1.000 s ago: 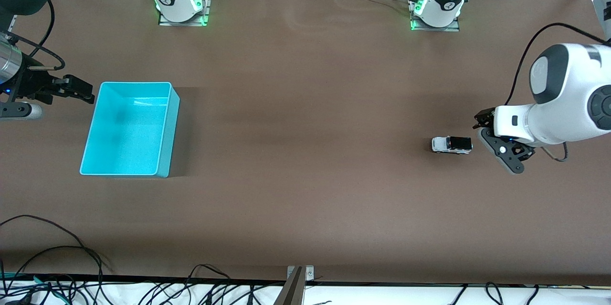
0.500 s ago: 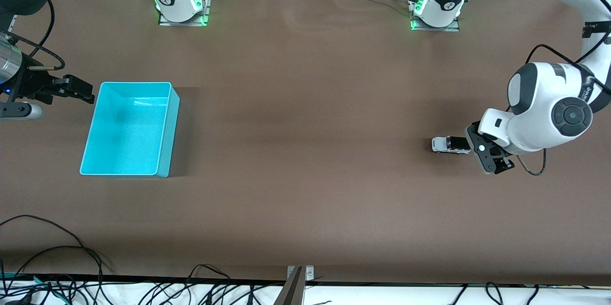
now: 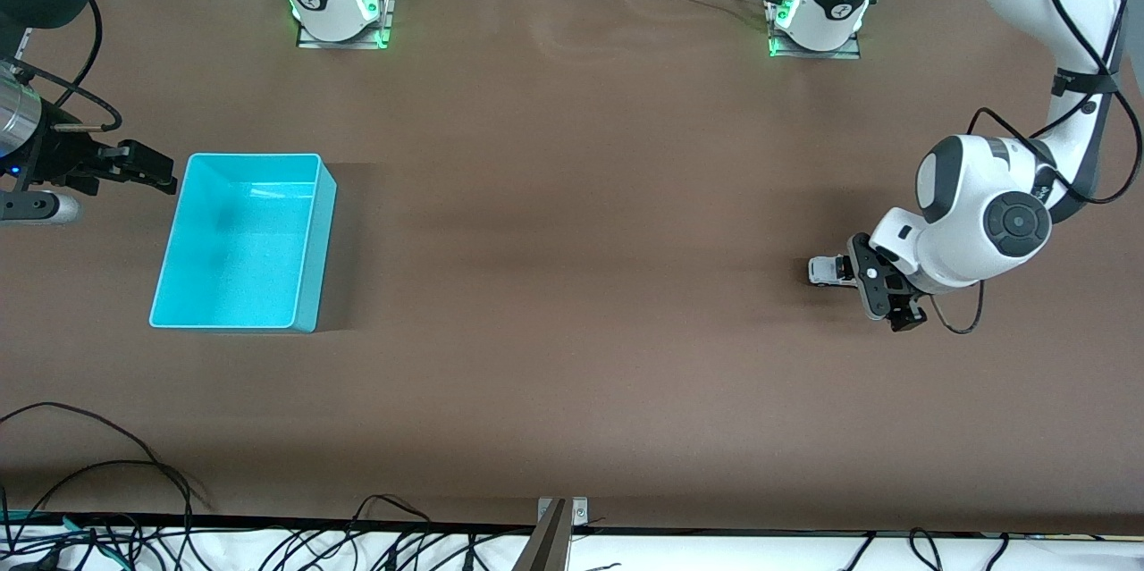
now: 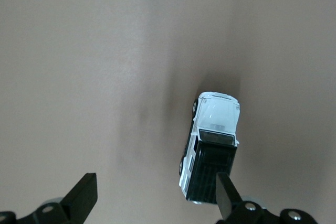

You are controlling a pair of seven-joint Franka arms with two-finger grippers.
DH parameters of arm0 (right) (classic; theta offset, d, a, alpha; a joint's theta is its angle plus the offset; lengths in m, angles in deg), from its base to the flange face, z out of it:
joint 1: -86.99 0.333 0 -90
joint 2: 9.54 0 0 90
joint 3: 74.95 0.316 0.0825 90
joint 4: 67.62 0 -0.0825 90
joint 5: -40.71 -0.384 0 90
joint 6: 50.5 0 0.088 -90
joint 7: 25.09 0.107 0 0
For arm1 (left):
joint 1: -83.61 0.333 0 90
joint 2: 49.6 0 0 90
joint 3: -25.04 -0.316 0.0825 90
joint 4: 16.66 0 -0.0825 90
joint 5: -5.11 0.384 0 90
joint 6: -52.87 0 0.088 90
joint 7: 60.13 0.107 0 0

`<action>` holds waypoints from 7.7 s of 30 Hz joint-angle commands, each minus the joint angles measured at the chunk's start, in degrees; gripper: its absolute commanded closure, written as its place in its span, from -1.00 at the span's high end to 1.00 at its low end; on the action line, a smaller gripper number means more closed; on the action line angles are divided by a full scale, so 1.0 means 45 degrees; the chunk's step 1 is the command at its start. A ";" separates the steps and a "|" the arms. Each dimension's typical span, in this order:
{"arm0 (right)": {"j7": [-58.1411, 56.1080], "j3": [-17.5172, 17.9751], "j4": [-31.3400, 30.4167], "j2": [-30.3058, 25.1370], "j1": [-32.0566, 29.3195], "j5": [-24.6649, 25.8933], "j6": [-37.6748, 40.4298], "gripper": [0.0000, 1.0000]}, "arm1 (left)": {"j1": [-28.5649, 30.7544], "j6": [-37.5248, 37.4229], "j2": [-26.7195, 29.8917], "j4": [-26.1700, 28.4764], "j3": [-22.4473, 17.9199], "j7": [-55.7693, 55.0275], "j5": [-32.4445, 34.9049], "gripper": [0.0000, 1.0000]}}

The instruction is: Wind and store white jeep toy

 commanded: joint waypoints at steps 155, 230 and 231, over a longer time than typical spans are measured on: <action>-0.0049 0.0010 -0.0120 -0.0125 -0.0042 -0.0242 -0.0072 1.00 | 0.2873 0.3220 -0.1658 0.2081 -0.0053 0.2586 0.2460 -1.00; -0.0049 0.0010 -0.0120 -0.0125 -0.0042 -0.0261 -0.0092 1.00 | 0.6194 0.3279 -0.3084 -0.0107 -0.0053 0.6278 0.2909 -1.00; -0.0049 0.0010 -0.0120 -0.0125 -0.0042 -0.0261 -0.0072 1.00 | 0.6194 0.3279 -0.3084 -0.0107 -0.0053 0.6297 0.2909 -1.00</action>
